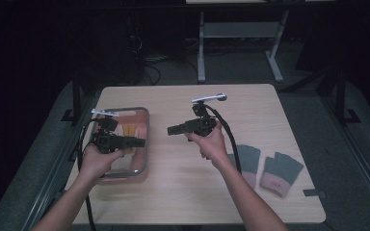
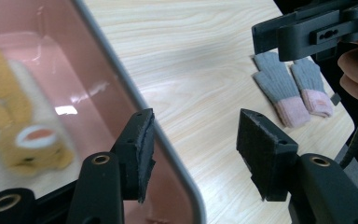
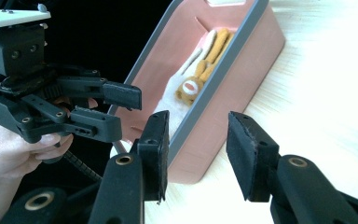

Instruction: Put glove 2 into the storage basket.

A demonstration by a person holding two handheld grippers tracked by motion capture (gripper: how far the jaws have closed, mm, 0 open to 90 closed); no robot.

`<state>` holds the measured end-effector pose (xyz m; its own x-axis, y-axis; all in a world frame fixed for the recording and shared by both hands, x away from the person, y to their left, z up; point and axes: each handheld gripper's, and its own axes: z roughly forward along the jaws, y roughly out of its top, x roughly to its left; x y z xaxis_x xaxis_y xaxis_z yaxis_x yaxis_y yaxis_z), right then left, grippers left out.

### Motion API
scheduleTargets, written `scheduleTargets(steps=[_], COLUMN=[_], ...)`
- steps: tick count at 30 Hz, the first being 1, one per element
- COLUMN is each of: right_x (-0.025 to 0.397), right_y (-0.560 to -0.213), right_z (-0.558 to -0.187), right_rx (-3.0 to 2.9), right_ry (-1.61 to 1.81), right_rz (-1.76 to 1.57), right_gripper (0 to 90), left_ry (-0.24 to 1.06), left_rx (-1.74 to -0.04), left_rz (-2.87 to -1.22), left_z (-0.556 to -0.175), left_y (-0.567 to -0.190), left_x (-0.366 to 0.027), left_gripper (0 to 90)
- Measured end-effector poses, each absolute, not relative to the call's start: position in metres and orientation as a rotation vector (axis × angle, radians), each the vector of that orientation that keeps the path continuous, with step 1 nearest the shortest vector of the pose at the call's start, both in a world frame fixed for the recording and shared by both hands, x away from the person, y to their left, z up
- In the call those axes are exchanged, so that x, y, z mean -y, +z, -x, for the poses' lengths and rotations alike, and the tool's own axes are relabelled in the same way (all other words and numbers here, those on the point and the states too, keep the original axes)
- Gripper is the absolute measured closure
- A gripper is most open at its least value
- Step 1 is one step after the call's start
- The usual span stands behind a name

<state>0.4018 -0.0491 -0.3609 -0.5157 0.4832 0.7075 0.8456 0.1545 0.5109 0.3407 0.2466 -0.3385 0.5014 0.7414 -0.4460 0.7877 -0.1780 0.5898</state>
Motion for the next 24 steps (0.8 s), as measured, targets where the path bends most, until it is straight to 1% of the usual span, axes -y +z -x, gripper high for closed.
scheduleTargets(steps=[24], right_x=[0.097], right_y=[-0.365], right_z=[-0.391], right_rx=[2.04], right_ry=[-1.338], right_rz=[1.36], right_gripper=[56.2], left_ry=[-0.099], left_rx=[-1.161], left_rz=[-1.954], left_z=[-0.341], left_y=[-0.336], left_x=[-0.204], left_gripper=[41.5])
